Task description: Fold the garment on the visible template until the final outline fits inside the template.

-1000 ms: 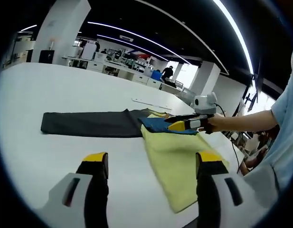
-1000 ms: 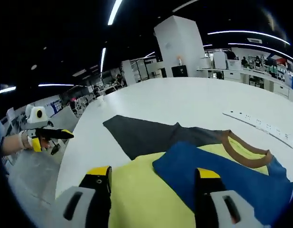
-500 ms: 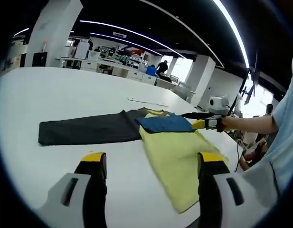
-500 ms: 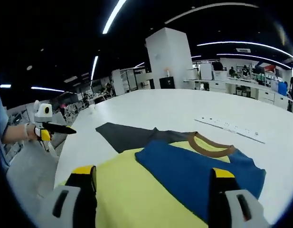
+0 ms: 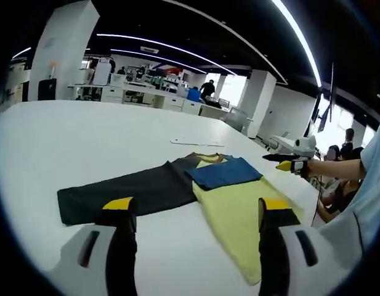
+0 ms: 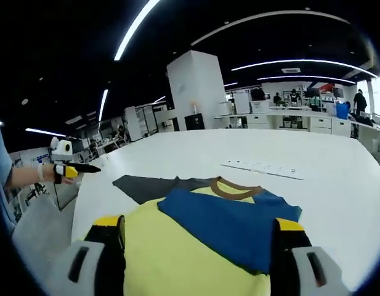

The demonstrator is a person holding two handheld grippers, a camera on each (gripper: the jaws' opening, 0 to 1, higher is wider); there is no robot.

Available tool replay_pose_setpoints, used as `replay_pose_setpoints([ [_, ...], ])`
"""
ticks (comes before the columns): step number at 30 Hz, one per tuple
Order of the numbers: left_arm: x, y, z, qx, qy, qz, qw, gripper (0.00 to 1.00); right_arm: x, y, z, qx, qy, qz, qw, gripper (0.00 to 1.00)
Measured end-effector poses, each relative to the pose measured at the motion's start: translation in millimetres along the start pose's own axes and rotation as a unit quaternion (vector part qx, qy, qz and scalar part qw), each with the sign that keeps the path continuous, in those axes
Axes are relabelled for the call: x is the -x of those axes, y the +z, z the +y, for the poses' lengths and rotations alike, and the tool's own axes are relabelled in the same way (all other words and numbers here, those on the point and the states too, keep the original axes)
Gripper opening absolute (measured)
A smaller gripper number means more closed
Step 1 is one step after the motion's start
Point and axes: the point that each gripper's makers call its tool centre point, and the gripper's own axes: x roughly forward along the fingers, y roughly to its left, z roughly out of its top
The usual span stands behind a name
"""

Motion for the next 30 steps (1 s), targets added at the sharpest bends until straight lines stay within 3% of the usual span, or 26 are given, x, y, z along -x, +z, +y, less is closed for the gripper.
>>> replay_pose_setpoints([
  [5, 0.8, 12.8, 23.0, 0.004, 0.007, -0.001, 1.0, 0.79, 2.4, -2.7, -5.0, -0.005, -0.008, 0.003, 0.9999, 1.0],
  [7, 2.2, 9.5, 36.8, -0.015, 0.026, 0.015, 0.9994, 0.78, 3.7, -2.3, -7.8, -0.013, -0.01, 0.0, 0.9999, 1.0],
  [9, 2.4, 11.9, 41.6, 0.015, 0.023, 0.001, 0.9996, 0.77, 4.8, -2.3, -6.2, -0.011, -0.013, 0.0, 0.9999, 1.0],
  [13, 6.5, -0.2, 70.1, 0.031, 0.071, 0.002, 0.997, 0.72, 8.1, -1.8, -0.7, -0.011, -0.014, -0.002, 0.9998, 1.0],
  [16, 13.5, -12.0, 99.1, 0.082, 0.126, -0.015, 0.9885, 0.73, 10.2, -2.8, 1.8, -0.012, -0.013, -0.003, 0.9998, 1.0],
  [20, 17.9, -27.8, 119.8, 0.089, 0.159, -0.008, 0.9833, 0.68, 10.6, -5.9, 2.0, -0.022, -0.012, -0.004, 0.9997, 1.0],
  [23, 21.9, -46.0, 147.4, 0.113, 0.203, 0.002, 0.9727, 0.66, 10.1, -8.9, 1.0, -0.026, -0.014, -0.002, 0.9996, 1.0],
  [26, 19.2, -54.6, 157.7, 0.136, 0.202, 0.003, 0.9699, 0.67, 11.0, -12.1, -1.3, -0.025, -0.012, 0.003, 0.9996, 1.0],
  [30, 15.9, -59.1, 168.5, 0.153, 0.213, 0.003, 0.9649, 0.59, 15.9, -15.6, -8.6, -0.032, -0.016, 0.005, 0.9993, 1.0],
])
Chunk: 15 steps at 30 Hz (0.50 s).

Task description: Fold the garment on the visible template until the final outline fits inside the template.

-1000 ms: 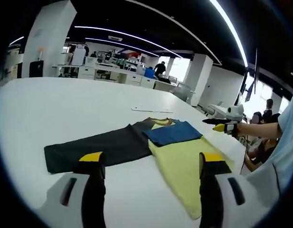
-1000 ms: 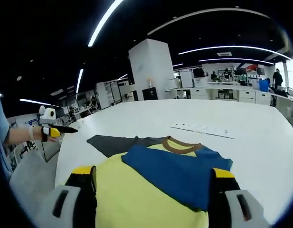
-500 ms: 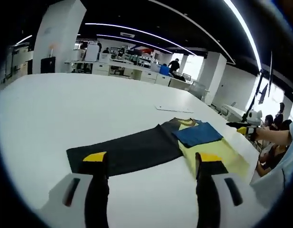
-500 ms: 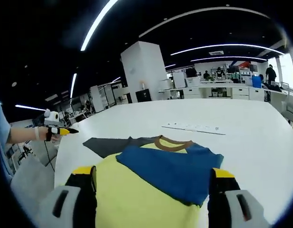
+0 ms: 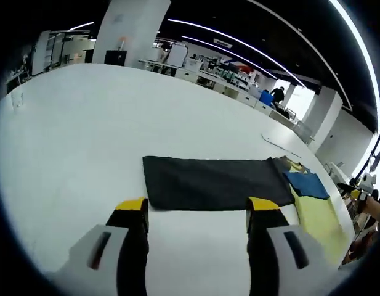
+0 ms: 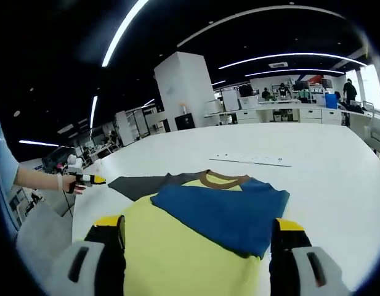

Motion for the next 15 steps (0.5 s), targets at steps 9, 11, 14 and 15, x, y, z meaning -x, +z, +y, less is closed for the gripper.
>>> replay_pose_setpoints([
  [9, -10.9, -3.9, 14.7, 0.017, 0.031, -0.014, 0.9993, 0.49, 7.1, -9.8, -11.2, -0.01, -0.016, 0.007, 0.9998, 1.0],
  [11, -10.0, -3.6, 15.1, 0.023, 0.032, -0.02, 0.999, 0.46, 7.7, -14.8, -9.5, -0.013, -0.017, 0.007, 0.9997, 1.0],
  [14, -9.1, -3.4, 18.3, 0.024, 0.039, -0.025, 0.9986, 0.4, 7.8, -18.9, -6.1, -0.035, -0.016, -0.001, 0.9993, 1.0],
  [15, -9.9, -2.5, 20.6, 0.027, 0.04, -0.027, 0.9985, 0.38, 7.7, -19.5, -6.1, -0.038, -0.017, -0.002, 0.9991, 1.0],
])
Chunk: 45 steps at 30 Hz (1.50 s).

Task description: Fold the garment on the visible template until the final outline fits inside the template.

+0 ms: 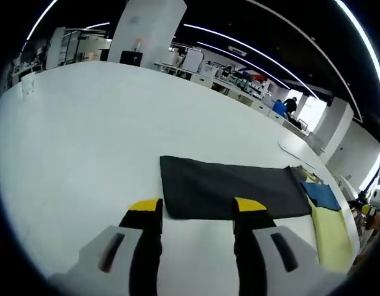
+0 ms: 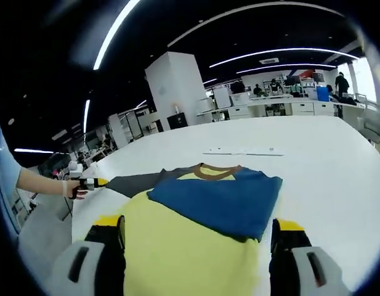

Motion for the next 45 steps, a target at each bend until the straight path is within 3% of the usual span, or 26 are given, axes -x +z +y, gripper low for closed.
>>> replay_pose_setpoints([
  [6, -6.7, 3.8, 9.6, 0.014, 0.01, 0.006, 0.9998, 0.24, 4.8, -3.5, 1.4, -0.003, -0.006, -0.002, 1.0, 1.0],
  [9, -7.9, 7.6, 8.5, 0.028, 0.002, 0.008, 0.9996, 0.0, 11.6, -3.9, -1.9, -0.011, -0.012, -0.007, 0.9998, 1.0],
  [10, -10.1, 16.3, -1.7, 0.055, -0.026, -0.006, 0.9981, 0.01, 14.9, -2.8, -3.7, -0.015, -0.016, -0.015, 0.9996, 1.0],
  [12, -7.1, 22.6, -13.1, 0.078, -0.049, -0.003, 0.9957, 0.0, 19.1, -3.2, -4.9, -0.019, -0.019, -0.019, 0.9995, 1.0],
  [17, -8.0, 34.0, -27.9, 0.054, -0.068, -0.002, 0.9962, 0.0, 25.9, -9.5, -12.3, -0.029, -0.031, -0.018, 0.9989, 0.99],
  [23, -8.5, 51.3, -56.1, 0.072, -0.104, -0.012, 0.9919, 0.0, 31.5, -10.8, -12.3, -0.034, -0.032, -0.026, 0.9986, 0.99],
  [26, -7.4, 71.7, -86.7, 0.072, -0.153, -0.032, 0.9851, 0.0, 33.3, -10.8, -13.4, -0.039, -0.032, -0.031, 0.9983, 0.99],
  [28, -7.6, 82.2, -98.1, 0.072, -0.165, -0.041, 0.9829, 0.0, 34.5, -11.2, -12.9, -0.042, -0.033, -0.033, 0.998, 0.98],
  [32, -2.7, 109.2, -134.9, 0.112, -0.221, -0.067, 0.9665, 0.0, 34.8, -12.9, -11.3, -0.044, -0.031, -0.033, 0.998, 0.98],
  [33, -1.9, 111.6, -142.8, 0.108, -0.232, -0.064, 0.9647, 0.0, 34.6, -13.4, -11.3, -0.043, -0.031, -0.034, 0.998, 0.98],
  [36, -3.1, 113.5, -160.7, 0.057, -0.238, -0.056, 0.9679, 0.0, 33.9, -13.5, -11.2, -0.043, -0.031, -0.034, 0.998, 0.98],
  [39, -3.1, 119.6, -175.6, 0.062, -0.257, -0.051, 0.9632, 0.0, 33.6, -11.4, -9.8, -0.046, -0.028, -0.041, 0.9977, 0.98],
  [45, -7.1, 113.6, -199.6, 0.046, -0.275, -0.033, 0.9597, 0.0, 33.6, -14.6, -9.3, -0.048, -0.026, -0.043, 0.9976, 0.97],
])
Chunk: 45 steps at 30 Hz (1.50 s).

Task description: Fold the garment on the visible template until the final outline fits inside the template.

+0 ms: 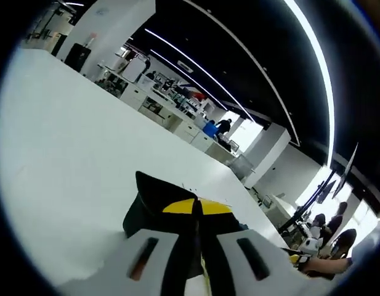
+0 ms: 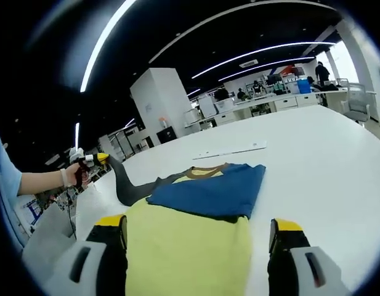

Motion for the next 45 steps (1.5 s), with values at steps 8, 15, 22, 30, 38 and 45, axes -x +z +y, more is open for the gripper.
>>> replay_pose_setpoints([
  [8, -42.0, -19.1, -40.9, 0.007, -0.052, 0.03, 0.9982, 0.0, 1.4, 2.2, -2.4, -0.008, 0.003, -0.011, 0.9999, 0.96],
  [15, -84.1, -31.7, -85.9, 0.005, -0.095, 0.042, 0.9946, 0.0, 6.0, 1.5, -3.6, -0.014, 0.005, -0.016, 0.9998, 0.96],
  [22, -118.9, -53.5, -118.6, -0.003, -0.118, 0.066, 0.9909, 0.0, 7.6, 2.0, -7.7, -0.013, 0.006, -0.019, 0.9997, 0.95],
  [30, -150.9, -91.3, -144.8, 0.033, -0.14, 0.091, 0.9853, 0.0, 11.1, 7.1, -12.2, -0.005, 0.003, -0.024, 0.9997, 0.95],
  [38, -178.1, -126.9, -193.5, 0.026, -0.18, 0.116, 0.9764, 0.0, 22.4, 6.0, -19.5, -0.008, -0.006, -0.031, 0.9995, 0.95],
  [45, -193.6, -171.6, -215.8, 0.013, -0.198, 0.153, 0.968, 0.0, 26.3, -6.3, -19.6, -0.018, -0.007, -0.023, 0.9995, 0.94],
])
